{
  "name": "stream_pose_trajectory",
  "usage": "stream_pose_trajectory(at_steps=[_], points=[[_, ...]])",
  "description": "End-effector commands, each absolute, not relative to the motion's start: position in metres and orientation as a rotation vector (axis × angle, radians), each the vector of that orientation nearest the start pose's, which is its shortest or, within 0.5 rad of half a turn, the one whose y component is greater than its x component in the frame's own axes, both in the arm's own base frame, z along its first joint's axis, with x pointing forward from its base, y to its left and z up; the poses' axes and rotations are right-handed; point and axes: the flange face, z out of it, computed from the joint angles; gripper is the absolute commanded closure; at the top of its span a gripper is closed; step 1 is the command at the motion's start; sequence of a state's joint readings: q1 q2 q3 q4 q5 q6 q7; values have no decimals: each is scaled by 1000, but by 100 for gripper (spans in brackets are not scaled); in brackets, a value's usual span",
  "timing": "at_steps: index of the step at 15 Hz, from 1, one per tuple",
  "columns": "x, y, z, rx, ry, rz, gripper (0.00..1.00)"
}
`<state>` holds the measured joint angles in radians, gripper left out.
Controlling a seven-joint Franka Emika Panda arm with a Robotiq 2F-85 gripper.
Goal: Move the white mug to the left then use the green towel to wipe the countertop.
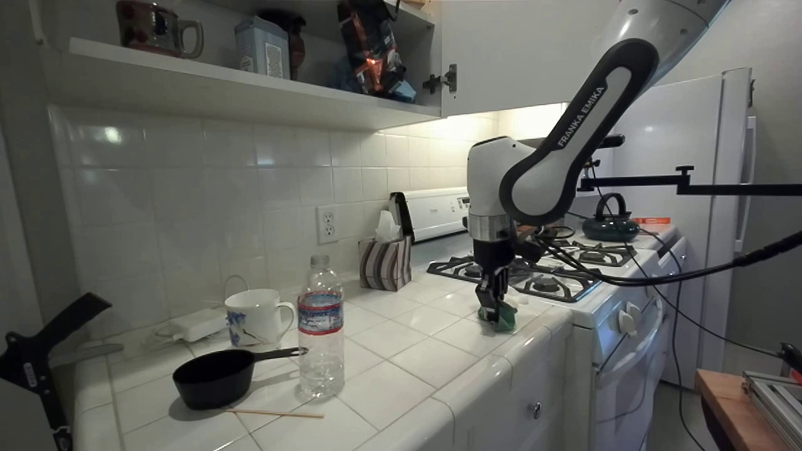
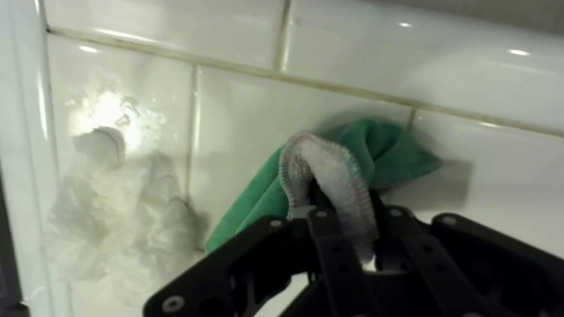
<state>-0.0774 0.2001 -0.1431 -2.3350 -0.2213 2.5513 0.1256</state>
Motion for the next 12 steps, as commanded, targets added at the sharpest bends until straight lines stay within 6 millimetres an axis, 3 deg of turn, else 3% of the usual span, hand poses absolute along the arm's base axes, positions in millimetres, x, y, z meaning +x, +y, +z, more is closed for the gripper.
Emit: stream_pose_trajectory(at_steps=[1,6,12], points=[[495,-156,234,-3238,471,90,95],[522,-184,234,-3187,594,-72,95],[583,-197,236,-3070,702,-187,95]])
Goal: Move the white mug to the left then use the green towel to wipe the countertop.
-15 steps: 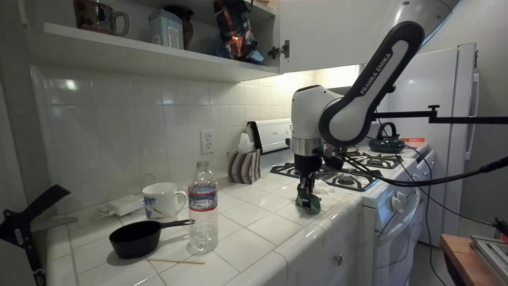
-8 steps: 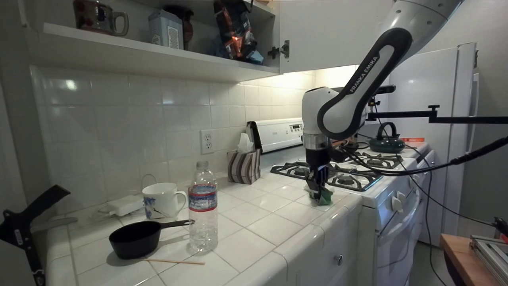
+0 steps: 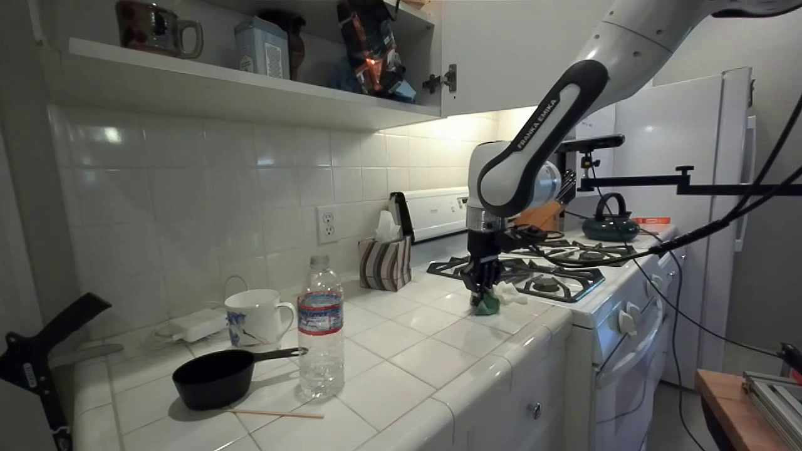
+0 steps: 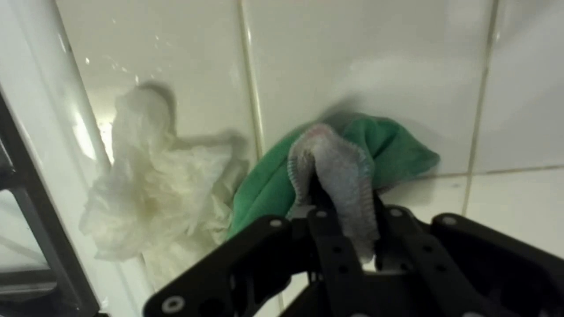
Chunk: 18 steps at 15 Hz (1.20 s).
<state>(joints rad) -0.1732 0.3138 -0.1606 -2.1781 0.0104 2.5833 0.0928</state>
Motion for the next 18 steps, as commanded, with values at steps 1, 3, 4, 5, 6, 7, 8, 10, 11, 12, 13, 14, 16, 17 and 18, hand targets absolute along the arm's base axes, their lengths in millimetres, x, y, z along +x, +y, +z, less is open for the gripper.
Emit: stream_pose_trajectory(at_steps=[1,3,4,5,6,7,8,10,11,12,13,14,16,17,18], points=[[594,-200,236,-3056,717,-198,95],[620,-209,236,-3027,748,-207,95],[631,-212,233,-3010,762,-204,95],[640,-215,234,-2980,756,-172,95],[647,-219,235,-2955,755,-140,95],[620,-210,258,-3013,768,-176,82],[627,-214,258,-2996,771,-159,82],[636,-218,258,-2984,773,-149,82],[638,-219,258,-2983,772,-147,82],[638,-219,259,-2983,771,-147,95],[639,-219,256,-2976,776,-147,95],[645,-217,256,-2980,773,-169,95],[658,-209,258,-2992,745,-205,95],[667,-203,260,-3003,717,-219,95],[675,-196,263,-3008,688,-231,95]])
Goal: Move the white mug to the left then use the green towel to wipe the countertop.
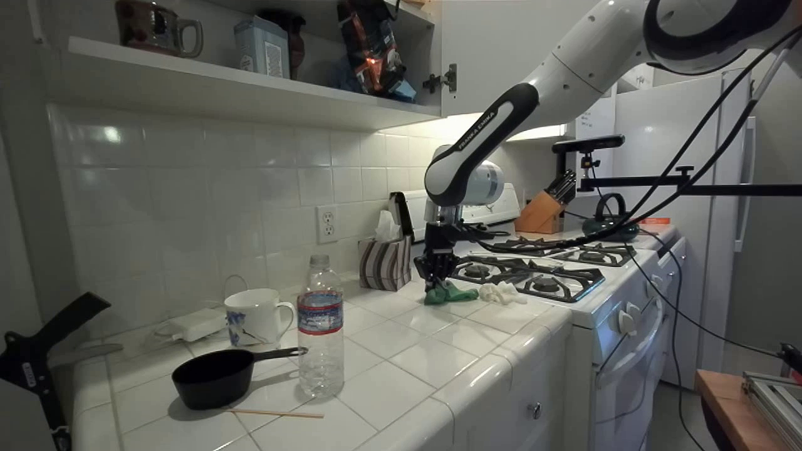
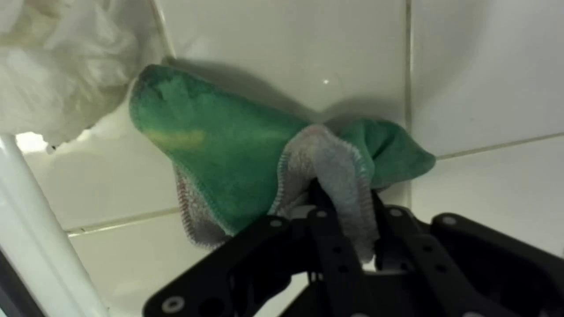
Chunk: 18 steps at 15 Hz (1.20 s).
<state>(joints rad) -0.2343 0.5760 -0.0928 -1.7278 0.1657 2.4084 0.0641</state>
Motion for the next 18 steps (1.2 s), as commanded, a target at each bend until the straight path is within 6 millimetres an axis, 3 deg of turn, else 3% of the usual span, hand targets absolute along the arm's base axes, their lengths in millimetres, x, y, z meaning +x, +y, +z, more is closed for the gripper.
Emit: stream_pose_trajectory(at_steps=[1,5,11,15,18], points=[[684,-186,266,-3016,656,-232,95],[716,-126,271,-3054,416,-246,95],[745,-27,279,-2989,-99,-301,95],[755,9,288,-2858,-389,-351,95],[754,25,282,-2774,-555,-251,95]])
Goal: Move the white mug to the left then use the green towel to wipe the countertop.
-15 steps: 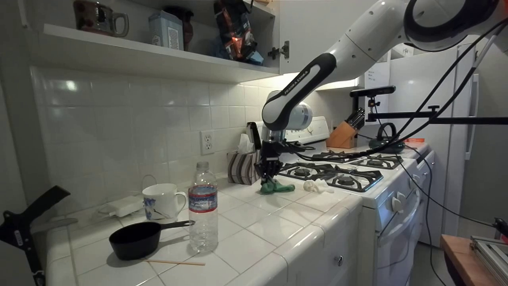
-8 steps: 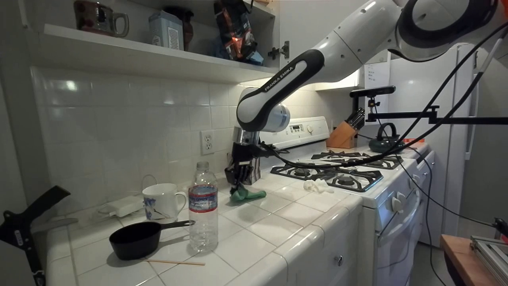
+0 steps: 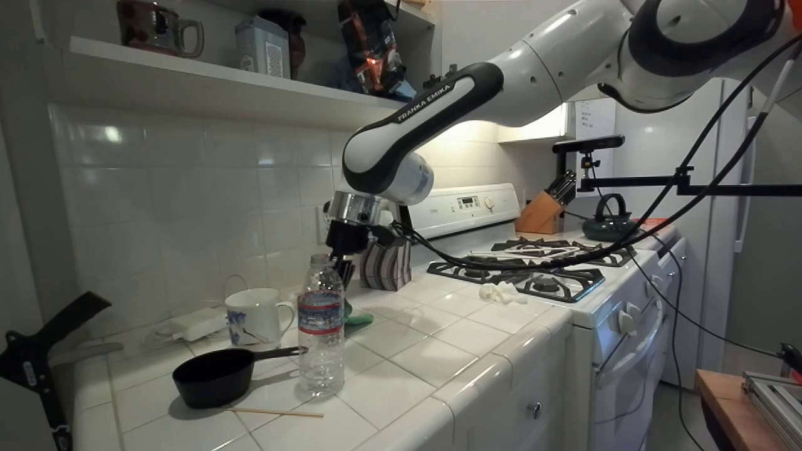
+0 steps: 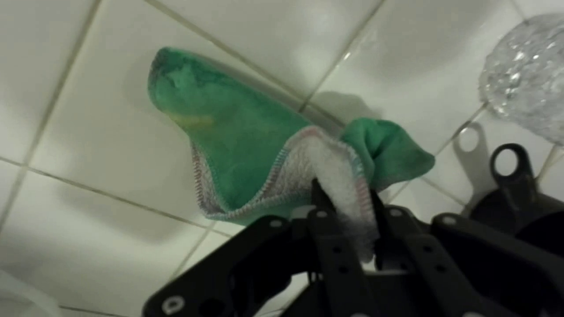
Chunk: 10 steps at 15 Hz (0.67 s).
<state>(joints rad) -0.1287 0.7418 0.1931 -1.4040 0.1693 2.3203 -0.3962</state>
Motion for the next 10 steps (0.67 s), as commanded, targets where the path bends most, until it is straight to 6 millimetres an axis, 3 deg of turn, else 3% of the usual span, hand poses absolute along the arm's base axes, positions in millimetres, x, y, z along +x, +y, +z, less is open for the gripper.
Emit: stream_pose_trajectory(at_steps=[1,6,10], points=[[751,28,278,-2787,-576,-187,95],[739,27,255,-2841,-582,77,95],[734,-6,254,-2987,-349,58,95]])
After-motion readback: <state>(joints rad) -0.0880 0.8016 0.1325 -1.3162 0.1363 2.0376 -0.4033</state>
